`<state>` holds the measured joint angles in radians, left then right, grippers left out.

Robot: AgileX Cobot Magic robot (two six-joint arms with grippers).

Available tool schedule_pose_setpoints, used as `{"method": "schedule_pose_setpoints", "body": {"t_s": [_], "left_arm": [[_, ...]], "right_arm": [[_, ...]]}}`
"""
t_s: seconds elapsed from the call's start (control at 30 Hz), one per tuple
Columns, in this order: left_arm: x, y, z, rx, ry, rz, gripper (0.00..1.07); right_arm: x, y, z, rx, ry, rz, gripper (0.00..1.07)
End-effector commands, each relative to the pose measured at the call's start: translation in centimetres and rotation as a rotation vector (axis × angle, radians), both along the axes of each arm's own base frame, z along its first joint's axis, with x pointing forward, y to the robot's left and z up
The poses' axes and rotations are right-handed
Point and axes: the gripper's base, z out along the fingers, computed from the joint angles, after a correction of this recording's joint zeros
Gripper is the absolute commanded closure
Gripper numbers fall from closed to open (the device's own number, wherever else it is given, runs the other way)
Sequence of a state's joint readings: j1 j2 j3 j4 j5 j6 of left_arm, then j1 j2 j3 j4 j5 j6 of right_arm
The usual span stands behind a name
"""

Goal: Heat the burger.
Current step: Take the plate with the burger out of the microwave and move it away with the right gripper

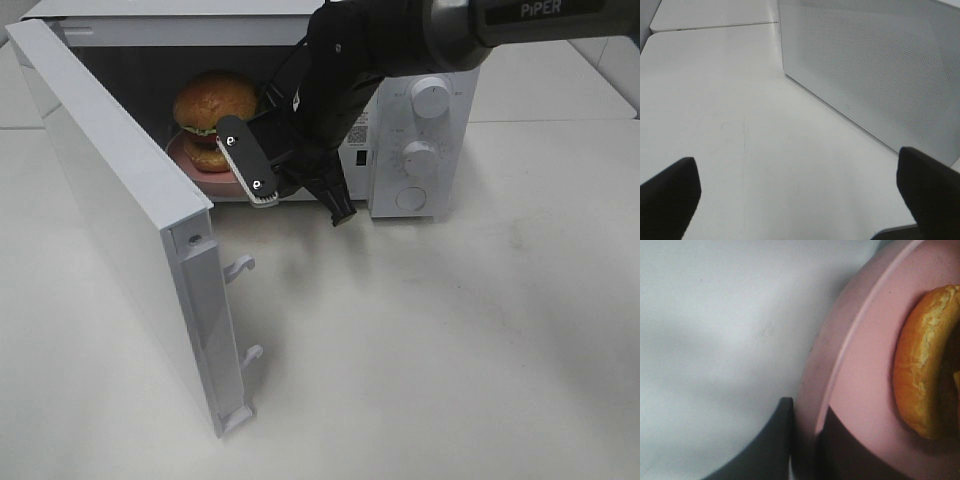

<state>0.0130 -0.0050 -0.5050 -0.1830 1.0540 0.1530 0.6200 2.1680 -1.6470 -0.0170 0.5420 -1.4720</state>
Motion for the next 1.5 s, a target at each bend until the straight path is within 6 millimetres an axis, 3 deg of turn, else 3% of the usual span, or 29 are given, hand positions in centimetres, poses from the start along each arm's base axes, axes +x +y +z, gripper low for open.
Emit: {"method": "schedule_pose_setpoints", "body": {"t_s": [0.03, 0.9, 1.5], "left_arm": [[-0.2, 0.0, 0.0, -0.005, -0.027, 0.006, 0.07], [-0.2, 0.0, 0.0, -0.005, -0.027, 0.006, 0.07], [-0.2, 0.0, 0.0, -0.005, -0.027, 0.006, 0.07]], "right_arm": [[-0.6, -0.3, 1.0, 0.006, -0.057, 0.055, 1.07], [-4.7, -3.2, 2.4, 0.010, -0.098, 0.089, 1.07], [-9.3, -6.2, 2.6, 0.072, -0.111, 0.053, 1.07]]}}
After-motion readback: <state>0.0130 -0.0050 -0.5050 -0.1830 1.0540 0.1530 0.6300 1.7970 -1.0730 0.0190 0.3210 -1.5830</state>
